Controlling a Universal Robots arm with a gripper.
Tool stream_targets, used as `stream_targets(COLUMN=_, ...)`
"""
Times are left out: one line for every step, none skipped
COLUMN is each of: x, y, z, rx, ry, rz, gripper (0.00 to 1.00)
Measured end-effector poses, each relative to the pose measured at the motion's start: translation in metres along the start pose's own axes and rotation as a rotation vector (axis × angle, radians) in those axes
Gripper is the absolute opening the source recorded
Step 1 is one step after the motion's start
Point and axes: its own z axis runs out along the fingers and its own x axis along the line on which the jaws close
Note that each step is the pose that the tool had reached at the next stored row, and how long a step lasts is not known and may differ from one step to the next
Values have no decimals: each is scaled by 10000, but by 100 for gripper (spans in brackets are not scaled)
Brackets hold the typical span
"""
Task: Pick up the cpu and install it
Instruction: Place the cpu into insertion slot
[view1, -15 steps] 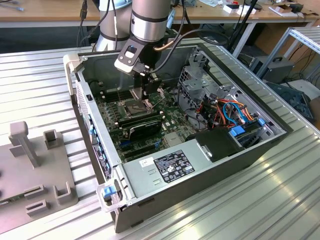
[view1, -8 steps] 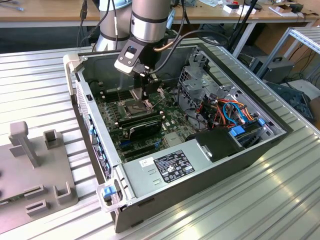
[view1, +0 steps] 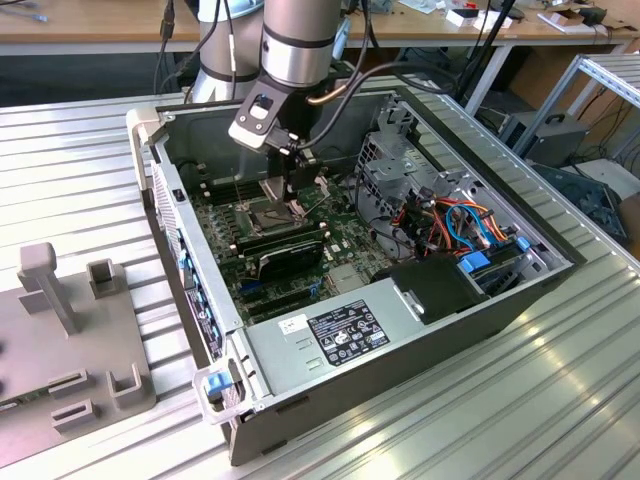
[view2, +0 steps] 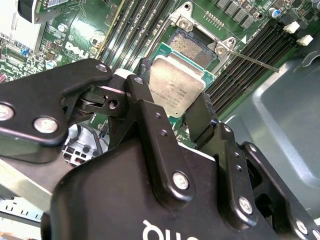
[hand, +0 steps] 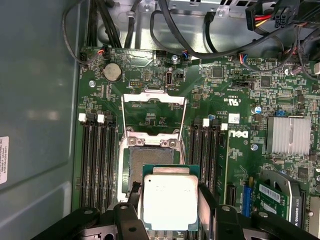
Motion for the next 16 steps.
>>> stream_targets(x=0, y=0, z=6, rx=-3, ry=0, rz=1, gripper=54)
stream_targets(x=0, y=-1, z=14, rx=-6, ry=-1, rz=0, gripper=54)
stream_targets(x=0, y=-1, z=21, rx=-7, ry=0, rz=0, gripper=54)
stream_targets(x=1, y=-1, z=29, rx=-10, ry=0, rz=0, gripper=54)
stream_targets(x=1, y=-2, z=37, rx=-12, ry=-1, rz=0, gripper=54)
stream_targets(x=1, y=-2, z=44, rx=-14, ry=-1, rz=1, gripper=54)
stream_targets(x=1, y=-2, z=51, rx=-15, ry=-1, rz=0, gripper=54)
stream_targets(x=1, y=-3, z=52, rx=-13, ry=-3, rz=0, gripper=54)
stream_targets(x=1, y=-3, z=52, rx=-14, ry=-3, rz=0, gripper=54)
stream_targets(x=1, y=-3, z=52, rx=-14, ry=-4, rz=0, gripper=54)
stream_targets(x=1, y=-3, z=53, rx=-16, ry=-1, rz=1, gripper=54)
stream_targets(x=1, y=-3, z=54, rx=-15, ry=-2, rz=0, gripper=54)
stream_targets(x=2, y=-3, z=61, rx=-18, ry=4, rz=1, gripper=54)
stream_targets(x=2, y=-3, z=68, rx=-18, ry=2, rz=0, gripper=54)
stream_targets(x=1, y=-3, z=74, rx=-16, ry=-1, rz=0, gripper=54)
stream_targets(x=2, y=-4, z=82, rx=-18, ry=-1, rz=1, gripper=54)
